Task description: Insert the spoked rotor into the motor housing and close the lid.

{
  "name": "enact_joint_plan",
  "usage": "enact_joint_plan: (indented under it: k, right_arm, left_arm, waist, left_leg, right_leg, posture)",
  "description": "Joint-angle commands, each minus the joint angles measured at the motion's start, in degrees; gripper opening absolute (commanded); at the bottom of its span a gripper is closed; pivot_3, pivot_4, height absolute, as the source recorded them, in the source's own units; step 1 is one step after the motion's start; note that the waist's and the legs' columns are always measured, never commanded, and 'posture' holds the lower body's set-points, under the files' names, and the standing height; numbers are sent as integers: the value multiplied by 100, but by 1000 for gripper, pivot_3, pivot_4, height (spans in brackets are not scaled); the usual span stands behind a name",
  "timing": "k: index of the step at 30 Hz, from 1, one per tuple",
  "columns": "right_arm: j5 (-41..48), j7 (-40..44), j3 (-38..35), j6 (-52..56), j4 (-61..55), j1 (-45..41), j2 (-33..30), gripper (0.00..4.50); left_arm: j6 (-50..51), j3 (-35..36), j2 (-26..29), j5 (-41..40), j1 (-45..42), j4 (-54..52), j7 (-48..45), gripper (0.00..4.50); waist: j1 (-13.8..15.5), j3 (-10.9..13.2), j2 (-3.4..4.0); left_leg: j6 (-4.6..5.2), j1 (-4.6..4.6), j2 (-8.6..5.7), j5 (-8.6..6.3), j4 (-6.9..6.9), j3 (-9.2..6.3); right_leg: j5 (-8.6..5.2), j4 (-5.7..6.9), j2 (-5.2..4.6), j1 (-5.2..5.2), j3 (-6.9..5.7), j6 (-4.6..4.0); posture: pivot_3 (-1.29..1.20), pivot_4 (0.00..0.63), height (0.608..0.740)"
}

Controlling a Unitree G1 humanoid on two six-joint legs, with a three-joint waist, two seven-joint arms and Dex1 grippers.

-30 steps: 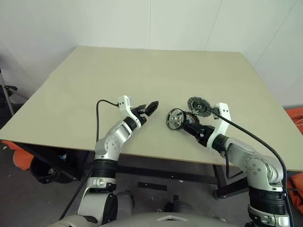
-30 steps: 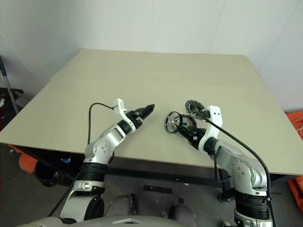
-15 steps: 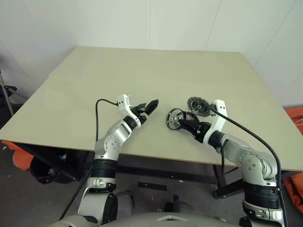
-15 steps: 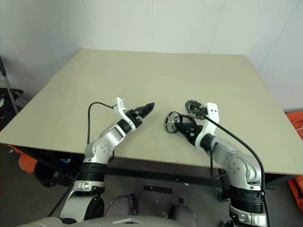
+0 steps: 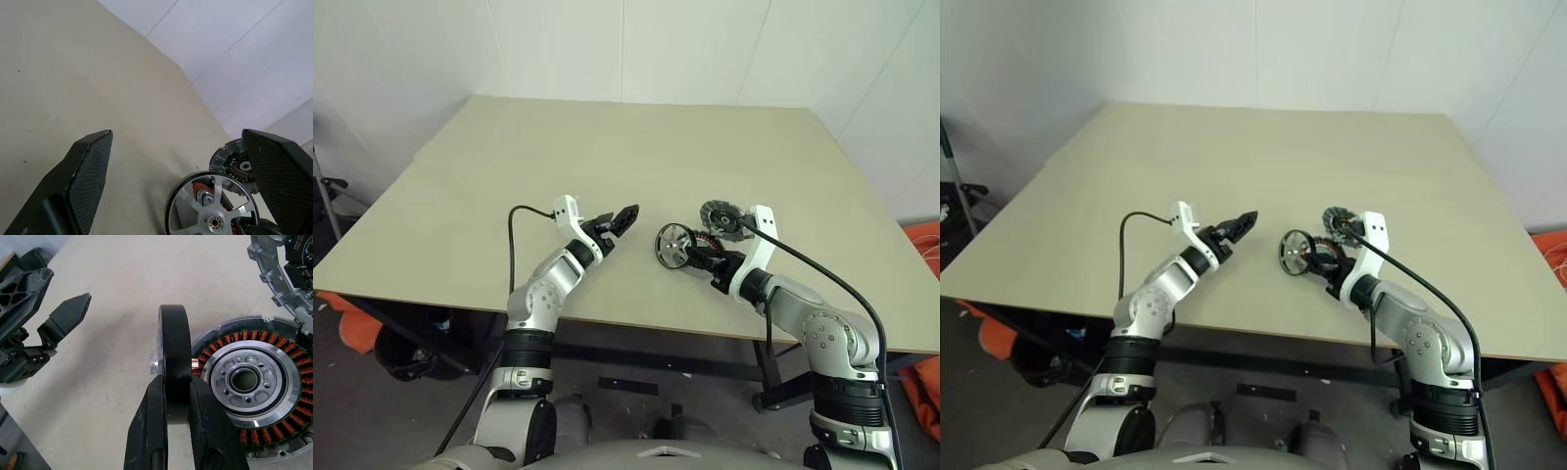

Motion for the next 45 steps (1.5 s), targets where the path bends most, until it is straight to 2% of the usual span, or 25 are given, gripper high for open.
enact_joint_plan:
  k: [1, 9, 16, 18, 25, 32, 45]
  right_arm:
    - [668, -291, -613, 228, -43, -109, 327, 284]
    - [2218, -1372, -1642, 845, 199, -103, 989, 284]
    - [2743, -2035, -1970, 639, 520, -28, 1093, 284]
    - [2811, -2158, -2011, 518, 592, -22, 1116, 284]
    - [2999, -2313, -1925, 320, 660, 41, 1061, 284]
    - [3316, -2384, -1980, 94, 716, 170, 1005, 284]
    - [3845, -2725, -1985, -486, 906, 361, 1152, 284]
  left_arm:
    - [3, -22, -10, -85, -142, -186, -23, 4500]
    - [-223, -41, 13, -71, -60, -365, -176, 4500]
    - [-965, -269, 230, 353, 143, -665, -440, 4500]
    - [-1311, -471, 379, 645, 264, -766, -591, 4500]
    - [-1517, -973, 826, 981, 682, -992, -1063, 4500]
    - [-1045, -1267, 1093, 639, 940, -1332, -1601, 4500]
    - [-478, -1323, 1096, 267, 1091, -1651, -1676, 4500]
  waist:
    - [-1, 0, 0]
    - [-2, -1, 2]
    - [-5, -3, 6]
    - [-9, -4, 7]
    - [-36, -8, 14]
    - [-38, -9, 17]
    - [-35, -17, 28]
  left_leg:
    - [0, 0, 0, 0, 0, 0]
    - [0, -2, 0, 0, -3, 1]
    - [-6, -1, 0, 2, -6, 2]
    - [-7, -1, 0, 2, -8, 2]
    - [-18, 1, -1, 9, -8, 1]
    - [-22, 2, -2, 11, -9, 2]
    - [-21, 1, -4, 11, -9, 3]
  right_leg:
    - [0, 1, 0, -1, 0, 0]
    - [-1, 1, 0, -7, 0, -2]
    - [-2, 0, 0, -8, 1, 4]
    - [-2, 0, 0, -8, 0, 31]
    - [-11, 0, -1, -6, 1, 62]
    - [-17, 0, -1, -7, 3, 56]
    - [-18, -1, -2, -5, 4, 55]
  posture:
    - [0, 0, 740]
    - [0, 0, 740]
    - [0, 0, 740]
    - [0, 0, 740]
    - [0, 0, 740]
    - [0, 0, 740]
    - [0, 0, 740]
